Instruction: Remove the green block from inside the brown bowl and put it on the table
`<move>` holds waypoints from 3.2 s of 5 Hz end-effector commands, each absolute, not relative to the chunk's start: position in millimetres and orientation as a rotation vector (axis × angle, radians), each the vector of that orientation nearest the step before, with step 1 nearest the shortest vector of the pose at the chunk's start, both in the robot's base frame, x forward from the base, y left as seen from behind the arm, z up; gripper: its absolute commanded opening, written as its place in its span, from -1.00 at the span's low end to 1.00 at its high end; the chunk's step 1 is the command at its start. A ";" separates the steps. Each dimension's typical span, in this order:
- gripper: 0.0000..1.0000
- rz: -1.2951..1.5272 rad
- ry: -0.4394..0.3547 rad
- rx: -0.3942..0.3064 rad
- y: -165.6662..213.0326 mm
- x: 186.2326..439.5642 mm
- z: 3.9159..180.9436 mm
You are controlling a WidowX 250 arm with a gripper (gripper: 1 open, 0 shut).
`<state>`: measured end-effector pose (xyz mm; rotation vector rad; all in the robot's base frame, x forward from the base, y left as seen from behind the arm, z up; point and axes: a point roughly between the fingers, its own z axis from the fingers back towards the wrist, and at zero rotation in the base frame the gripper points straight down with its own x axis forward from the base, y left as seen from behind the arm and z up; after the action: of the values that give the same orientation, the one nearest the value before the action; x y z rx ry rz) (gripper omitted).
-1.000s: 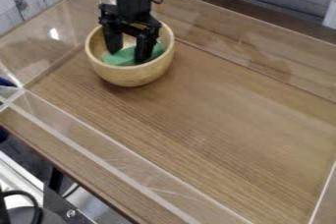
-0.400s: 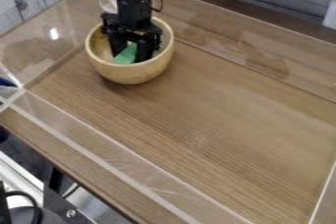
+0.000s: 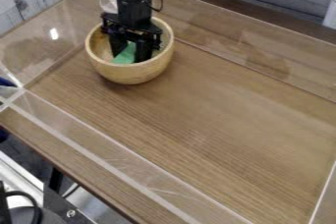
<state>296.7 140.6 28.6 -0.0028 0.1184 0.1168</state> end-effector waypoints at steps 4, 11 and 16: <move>-1.00 0.123 -0.106 0.002 130.0 314.3 134.2; -1.00 -0.146 -0.074 -0.046 -14.1 303.7 97.2; -1.00 -0.193 -0.028 -0.057 -17.4 305.5 49.3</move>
<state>293.7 -16.5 27.5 -0.0625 0.0514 -0.1850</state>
